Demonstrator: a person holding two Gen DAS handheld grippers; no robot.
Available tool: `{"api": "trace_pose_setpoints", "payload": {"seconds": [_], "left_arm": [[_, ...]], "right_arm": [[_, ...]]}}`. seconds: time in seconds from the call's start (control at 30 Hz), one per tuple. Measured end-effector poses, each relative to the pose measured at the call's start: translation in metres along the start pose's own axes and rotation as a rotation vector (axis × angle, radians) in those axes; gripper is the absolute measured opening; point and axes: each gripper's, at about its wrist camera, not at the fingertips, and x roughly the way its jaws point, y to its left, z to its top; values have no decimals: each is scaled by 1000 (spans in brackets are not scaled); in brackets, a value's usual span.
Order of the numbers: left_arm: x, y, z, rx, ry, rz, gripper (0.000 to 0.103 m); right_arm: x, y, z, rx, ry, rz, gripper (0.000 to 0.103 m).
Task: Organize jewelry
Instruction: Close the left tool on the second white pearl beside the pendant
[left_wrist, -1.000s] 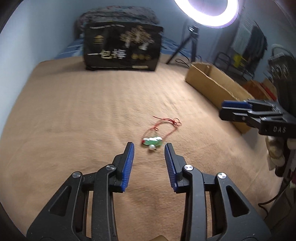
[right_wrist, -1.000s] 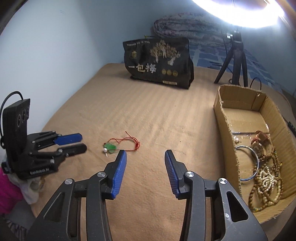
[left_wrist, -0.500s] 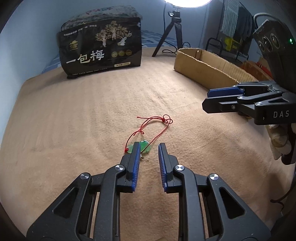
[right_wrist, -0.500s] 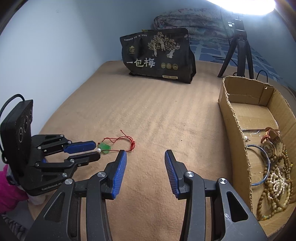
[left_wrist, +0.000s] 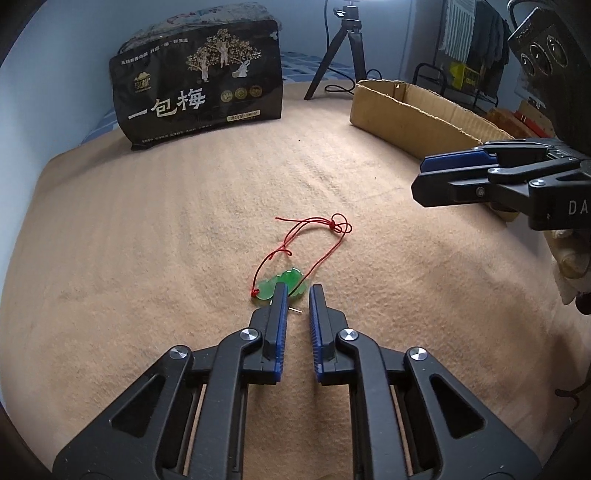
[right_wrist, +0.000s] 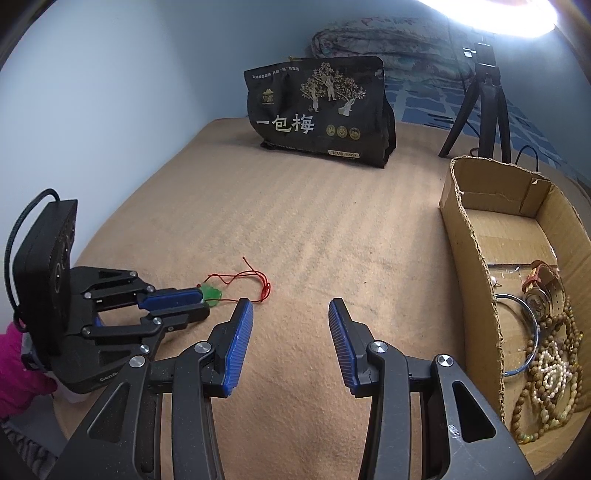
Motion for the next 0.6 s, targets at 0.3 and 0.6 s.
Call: {"api": "trace_pose_setpoints", "payload": {"seconds": [0.3, 0.6], "left_arm": [[-4, 10, -3, -22, -21, 20, 12], [6, 10, -3, -17, 9, 40, 24]], "right_arm": [[6, 3, -1, -14, 13, 1, 41], [9, 4, -3, -18, 19, 0, 41]]}}
